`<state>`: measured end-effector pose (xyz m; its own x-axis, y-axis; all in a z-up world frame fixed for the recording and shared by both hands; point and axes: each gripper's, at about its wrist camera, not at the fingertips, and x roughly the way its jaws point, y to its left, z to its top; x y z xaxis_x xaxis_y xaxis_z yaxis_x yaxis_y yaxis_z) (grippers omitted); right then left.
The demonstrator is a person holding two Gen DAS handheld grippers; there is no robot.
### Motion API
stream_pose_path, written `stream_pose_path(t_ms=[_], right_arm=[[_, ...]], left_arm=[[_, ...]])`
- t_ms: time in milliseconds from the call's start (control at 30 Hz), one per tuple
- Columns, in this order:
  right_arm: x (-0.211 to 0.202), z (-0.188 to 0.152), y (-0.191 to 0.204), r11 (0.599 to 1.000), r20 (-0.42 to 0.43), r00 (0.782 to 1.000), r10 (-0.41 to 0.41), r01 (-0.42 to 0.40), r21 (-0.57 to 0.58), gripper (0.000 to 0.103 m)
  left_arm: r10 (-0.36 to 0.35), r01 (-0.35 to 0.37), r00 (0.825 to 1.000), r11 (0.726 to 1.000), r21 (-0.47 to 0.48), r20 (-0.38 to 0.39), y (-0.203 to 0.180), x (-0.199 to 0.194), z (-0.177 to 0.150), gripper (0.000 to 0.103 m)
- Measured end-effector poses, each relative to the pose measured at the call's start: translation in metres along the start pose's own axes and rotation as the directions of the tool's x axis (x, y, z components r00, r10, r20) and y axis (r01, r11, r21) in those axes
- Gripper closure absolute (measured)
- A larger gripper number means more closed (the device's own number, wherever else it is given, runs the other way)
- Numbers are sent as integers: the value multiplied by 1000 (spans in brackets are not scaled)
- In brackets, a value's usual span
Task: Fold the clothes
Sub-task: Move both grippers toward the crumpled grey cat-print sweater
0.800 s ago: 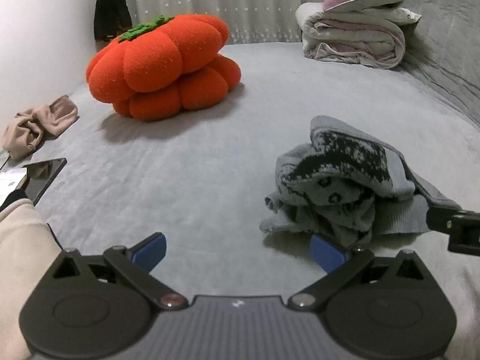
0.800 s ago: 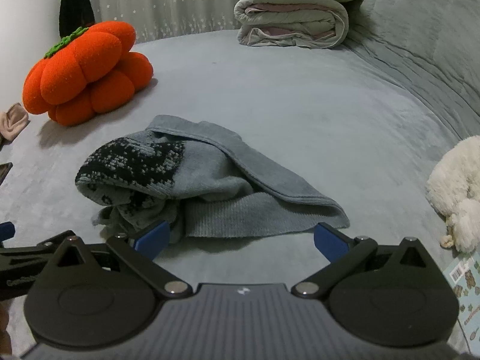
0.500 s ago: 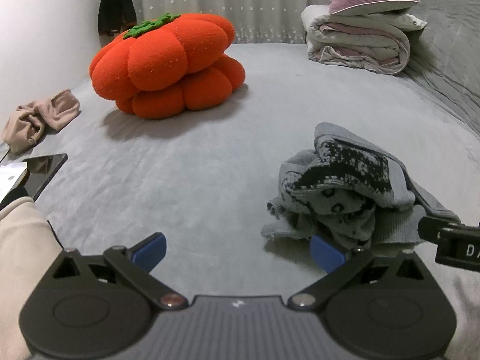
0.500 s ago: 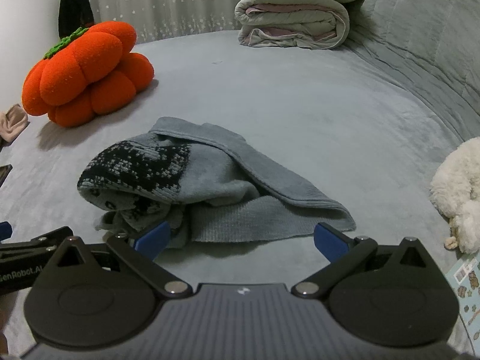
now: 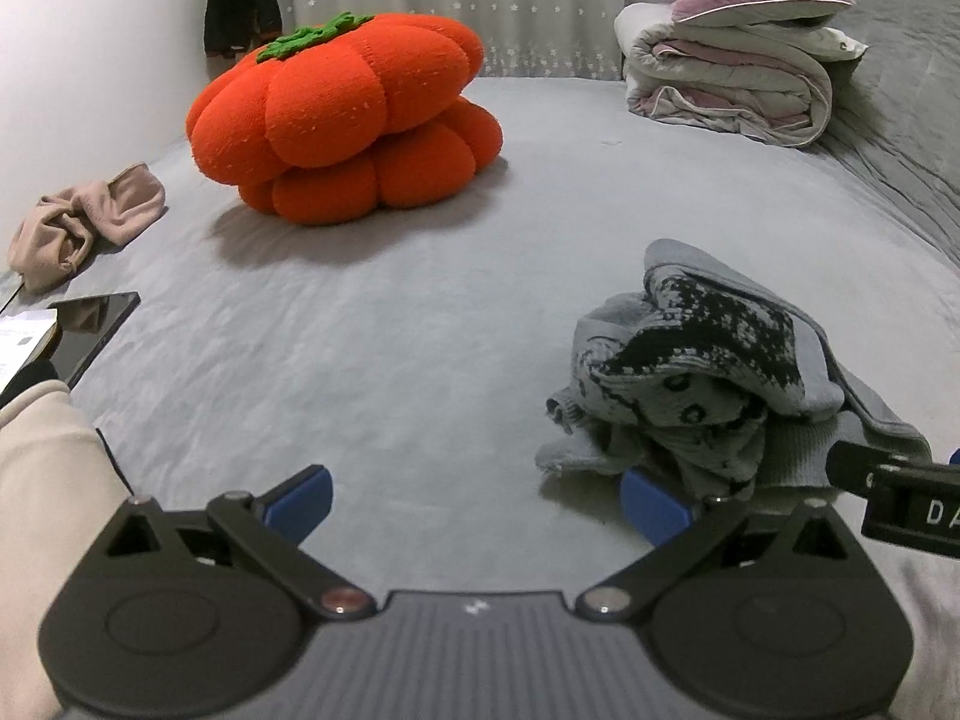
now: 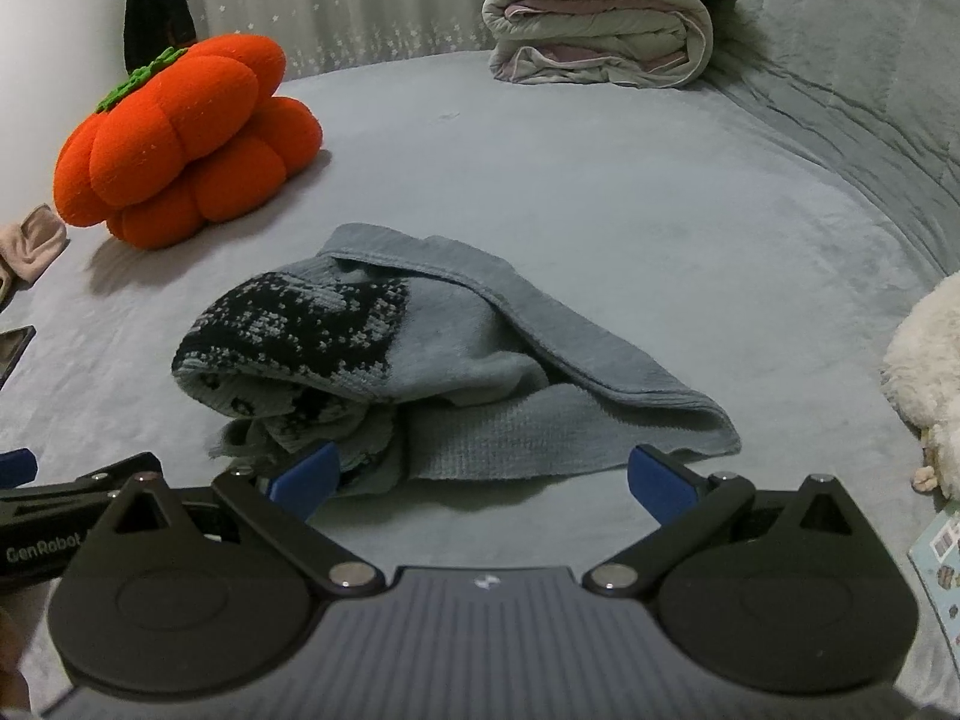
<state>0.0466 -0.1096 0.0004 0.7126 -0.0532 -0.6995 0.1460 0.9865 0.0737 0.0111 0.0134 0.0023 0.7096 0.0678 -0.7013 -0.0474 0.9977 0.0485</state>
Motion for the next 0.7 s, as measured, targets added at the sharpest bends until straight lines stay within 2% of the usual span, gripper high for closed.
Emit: stream_pose_path(t_ms=[700], right_arm=[[1,-2,3,1000,-15,1000,9,-9,-10,0]], left_arm=[[8,-8,1000,1000,-16,-14,4,3,1,1]])
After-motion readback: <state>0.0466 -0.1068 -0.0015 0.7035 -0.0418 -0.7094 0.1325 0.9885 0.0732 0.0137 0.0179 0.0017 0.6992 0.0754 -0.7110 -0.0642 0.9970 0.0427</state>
